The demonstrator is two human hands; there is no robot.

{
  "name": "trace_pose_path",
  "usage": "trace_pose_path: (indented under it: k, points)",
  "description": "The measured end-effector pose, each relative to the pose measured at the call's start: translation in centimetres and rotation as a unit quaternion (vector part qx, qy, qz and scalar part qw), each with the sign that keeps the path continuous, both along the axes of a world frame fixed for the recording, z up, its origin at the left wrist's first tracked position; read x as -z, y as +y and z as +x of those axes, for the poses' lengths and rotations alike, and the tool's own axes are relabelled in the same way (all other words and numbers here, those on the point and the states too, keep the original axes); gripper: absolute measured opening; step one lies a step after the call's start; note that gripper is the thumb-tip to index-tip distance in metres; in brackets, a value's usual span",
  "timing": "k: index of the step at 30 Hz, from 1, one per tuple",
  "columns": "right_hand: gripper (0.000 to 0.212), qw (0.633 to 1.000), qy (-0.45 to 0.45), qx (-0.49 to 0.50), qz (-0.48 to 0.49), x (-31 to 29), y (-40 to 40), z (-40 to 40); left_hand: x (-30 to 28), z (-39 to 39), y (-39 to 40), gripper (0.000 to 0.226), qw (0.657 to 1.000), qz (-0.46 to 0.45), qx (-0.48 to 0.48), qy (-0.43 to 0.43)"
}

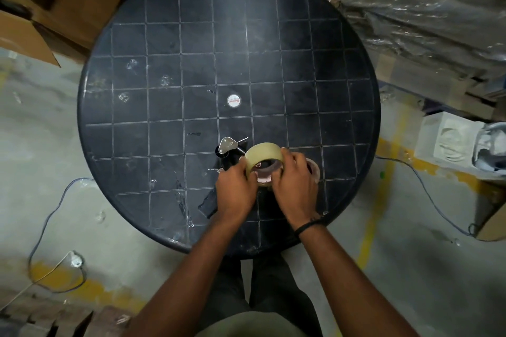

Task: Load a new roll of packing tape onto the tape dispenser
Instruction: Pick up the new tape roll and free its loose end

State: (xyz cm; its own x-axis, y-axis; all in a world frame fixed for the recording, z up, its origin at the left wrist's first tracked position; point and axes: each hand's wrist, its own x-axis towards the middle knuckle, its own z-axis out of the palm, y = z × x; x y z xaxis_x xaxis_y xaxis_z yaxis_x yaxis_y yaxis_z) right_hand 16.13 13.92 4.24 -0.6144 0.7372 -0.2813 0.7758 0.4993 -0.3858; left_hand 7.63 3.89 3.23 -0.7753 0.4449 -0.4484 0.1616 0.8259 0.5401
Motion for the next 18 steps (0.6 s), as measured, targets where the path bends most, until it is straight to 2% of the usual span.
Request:
trace_pose_path:
  k: [3, 7, 10, 18]
  points:
    - [0.051, 1.000, -0.002, 0.001, 0.003, -0.1, -0.4, -0.6, -0.7, -0.4, -0.2, 0.033, 0.999, -0.017, 0.022, 0.027]
    - [0.048, 1.000, 0.014, -0.007, 0.009, 0.3, 0.0, -1.0, -1.9, -1.2, 0.0, 0.033, 0.995, -0.053, 0.046, 0.065]
    - [0.052, 1.000, 0.016, -0.007, 0.016, 0.4, 0.1, -1.2, -2.6, -1.7, 0.2, 0.037, 0.994, -0.050, 0.048, 0.088]
    - [0.054, 0.998, -0.002, -0.011, 0.055, -0.1, -0.5, -1.3, -3.2, -2.3, 0.5, 0.062, 0.987, -0.073, 0.102, 0.101]
